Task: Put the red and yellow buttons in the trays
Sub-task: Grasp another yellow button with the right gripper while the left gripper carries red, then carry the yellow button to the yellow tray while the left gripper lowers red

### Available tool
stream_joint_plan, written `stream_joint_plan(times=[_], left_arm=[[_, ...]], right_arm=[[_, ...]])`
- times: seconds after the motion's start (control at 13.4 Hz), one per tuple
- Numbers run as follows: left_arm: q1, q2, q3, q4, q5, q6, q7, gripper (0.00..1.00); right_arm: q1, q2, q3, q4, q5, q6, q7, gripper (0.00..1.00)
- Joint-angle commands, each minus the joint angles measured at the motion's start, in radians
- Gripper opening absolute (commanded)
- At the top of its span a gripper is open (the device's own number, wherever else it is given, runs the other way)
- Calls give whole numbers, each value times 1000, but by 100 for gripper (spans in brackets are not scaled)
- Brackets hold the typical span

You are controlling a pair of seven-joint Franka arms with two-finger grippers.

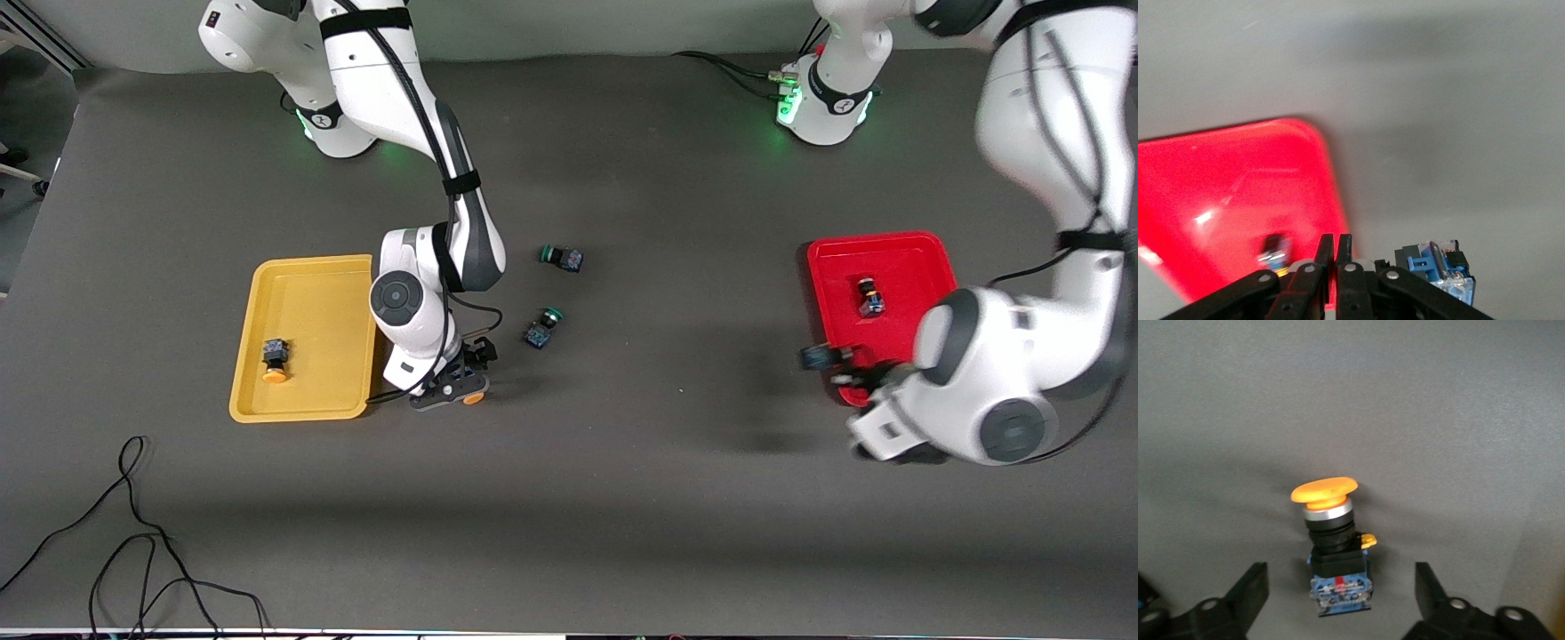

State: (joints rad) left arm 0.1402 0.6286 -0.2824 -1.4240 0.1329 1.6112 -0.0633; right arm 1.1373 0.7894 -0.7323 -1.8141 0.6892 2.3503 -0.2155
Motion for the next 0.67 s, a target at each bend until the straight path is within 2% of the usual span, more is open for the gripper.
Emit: stream_joint_plan(times=[0.0,0.15,0.22,0.3,0.37,0.45,0.52,0.6], left_arm=[[112,-192,-4,-304,74,126,124,0],[197,-278,-3,-474,82,269,239,0],[237,-292,-3,-528,83,320,279,0],[274,-296,-3,-573,83,370,318,0],[303,-296,-3,-620,83,427,335,0],[318,-294,-1,-672,85,500,336,0],[338,-290,5,-708,85,559,341,0],[352,-283,6,-734,132,611,352,0]], right_arm=[[-14,2,8,21,35,6,-16,67],[-14,19,37,19,59,49,-18,66],[-24,28,48,19,70,75,-18,65],[-28,31,60,19,72,84,-18,52],[-30,28,60,21,70,83,-18,29],[-37,22,59,21,70,78,-24,19],[-47,16,59,21,70,75,-37,17],[-51,7,56,22,67,72,-41,16]])
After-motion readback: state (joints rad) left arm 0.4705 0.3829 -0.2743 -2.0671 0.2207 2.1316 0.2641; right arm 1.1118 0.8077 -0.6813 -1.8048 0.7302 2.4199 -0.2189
